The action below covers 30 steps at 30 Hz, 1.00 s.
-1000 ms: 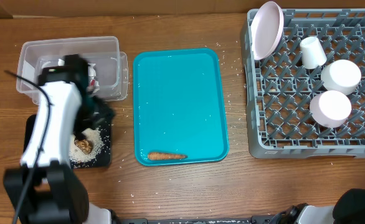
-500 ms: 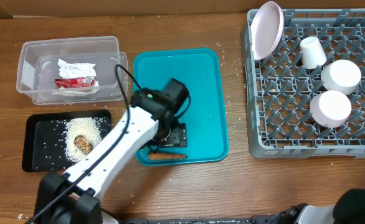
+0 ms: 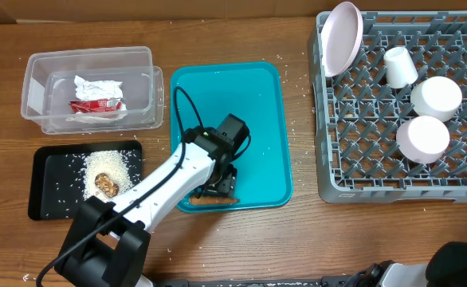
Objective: Sort waste into correct bins and load items into the dishwasher
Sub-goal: 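Move the left gripper to the carrot on the teal tray and grasp it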
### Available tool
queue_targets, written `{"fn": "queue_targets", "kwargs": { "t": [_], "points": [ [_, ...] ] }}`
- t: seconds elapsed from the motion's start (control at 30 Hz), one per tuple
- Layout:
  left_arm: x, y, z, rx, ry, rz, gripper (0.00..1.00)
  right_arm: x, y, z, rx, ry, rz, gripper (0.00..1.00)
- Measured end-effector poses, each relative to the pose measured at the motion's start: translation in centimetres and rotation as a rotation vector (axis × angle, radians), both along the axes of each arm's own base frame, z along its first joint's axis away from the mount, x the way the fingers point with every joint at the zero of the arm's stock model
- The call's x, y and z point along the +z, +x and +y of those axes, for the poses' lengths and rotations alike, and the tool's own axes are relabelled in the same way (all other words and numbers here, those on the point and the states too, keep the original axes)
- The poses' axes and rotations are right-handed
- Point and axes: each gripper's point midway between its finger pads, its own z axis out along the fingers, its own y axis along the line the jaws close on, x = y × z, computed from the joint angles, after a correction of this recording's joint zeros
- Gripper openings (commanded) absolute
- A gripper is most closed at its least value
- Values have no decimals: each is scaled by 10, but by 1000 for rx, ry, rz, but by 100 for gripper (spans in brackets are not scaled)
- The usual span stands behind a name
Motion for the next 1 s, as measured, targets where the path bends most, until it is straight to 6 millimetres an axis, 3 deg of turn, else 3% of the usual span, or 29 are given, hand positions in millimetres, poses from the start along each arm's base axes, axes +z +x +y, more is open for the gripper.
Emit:
{"fn": "queue_targets", "kwargs": {
  "t": [0.3, 0.43, 0.47, 0.63, 0.77, 0.8, 1.0],
  "points": [
    [-13, -19, -4, -139, -34, 88, 88, 0, 0, 0, 0, 0, 0, 100],
    [-17, -27, -7, -135, -60, 117, 78, 0, 0, 0, -1, 0, 0, 100],
    [-18, -28, -7, -134, -64, 122, 73, 0, 0, 0, 0, 0, 0, 100],
    [-18, -33, -8, -68, -74, 142, 32, 0, 0, 0, 0, 1, 0, 100],
    [-18, -36, -10, 7, -90, 150, 8, 0, 0, 0, 0, 0, -1, 100],
    [-18, -37, -11, 25, -96, 153, 4, 0, 0, 0, 0, 0, 0, 100],
    [-18, -43, -13, 94, -110, 176, 4, 0, 0, 0, 0, 0, 0, 100]
  ]
}}
